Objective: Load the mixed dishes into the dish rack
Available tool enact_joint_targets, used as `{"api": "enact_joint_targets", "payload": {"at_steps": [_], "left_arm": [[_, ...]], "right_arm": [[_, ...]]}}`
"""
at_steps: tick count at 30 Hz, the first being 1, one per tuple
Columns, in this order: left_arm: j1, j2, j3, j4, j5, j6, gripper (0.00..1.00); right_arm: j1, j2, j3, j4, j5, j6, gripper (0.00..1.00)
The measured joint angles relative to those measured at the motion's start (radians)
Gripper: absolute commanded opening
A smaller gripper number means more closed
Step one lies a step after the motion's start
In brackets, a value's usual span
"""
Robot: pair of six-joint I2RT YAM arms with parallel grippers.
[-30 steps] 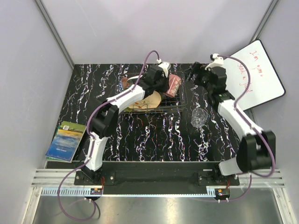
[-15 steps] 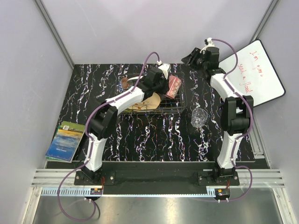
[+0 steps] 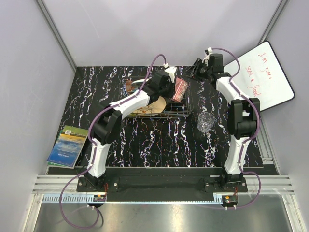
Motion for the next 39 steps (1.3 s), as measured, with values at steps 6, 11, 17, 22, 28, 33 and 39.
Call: {"api": "enact_joint_targets", "payload": {"at_steps": [6,11,17,22,28,33,39], "left_arm": [[-0.003,0.0,0.002,-0.003,-0.005,0.002,0.0],[-0.004,0.0,0.004,-0.007,-0.005,0.003,0.0],[-0.004,0.0,0.013,-0.028,-0.013,0.004,0.0],[-0.004,0.0,0.02,-0.041,-0.016,0.004,0.0],[-0.004,0.005,0.051,-0.093,-0.017,-0.002,0.0],[-0.006,0.023,0.087,-0.122,-0.017,-0.013,0.0],[-0.013,0.042,0.116,-0.13,-0.016,-0.024,0.0]], "right_arm": [[0.005,0.008,0.0,-0.02,-0.023,-0.016,0.51],[0.016,0.043,0.005,-0.028,-0.037,-0.024,0.49],[0.02,0.084,0.028,-0.025,-0.045,-0.026,0.43],[0.025,0.084,0.028,-0.021,-0.043,-0.043,0.4],[0.036,0.084,0.028,-0.018,-0.042,-0.056,0.36],[0.037,0.082,0.026,-0.011,-0.034,-0.063,0.34],[0.038,0.059,0.012,0.002,-0.019,-0.064,0.33]]}}
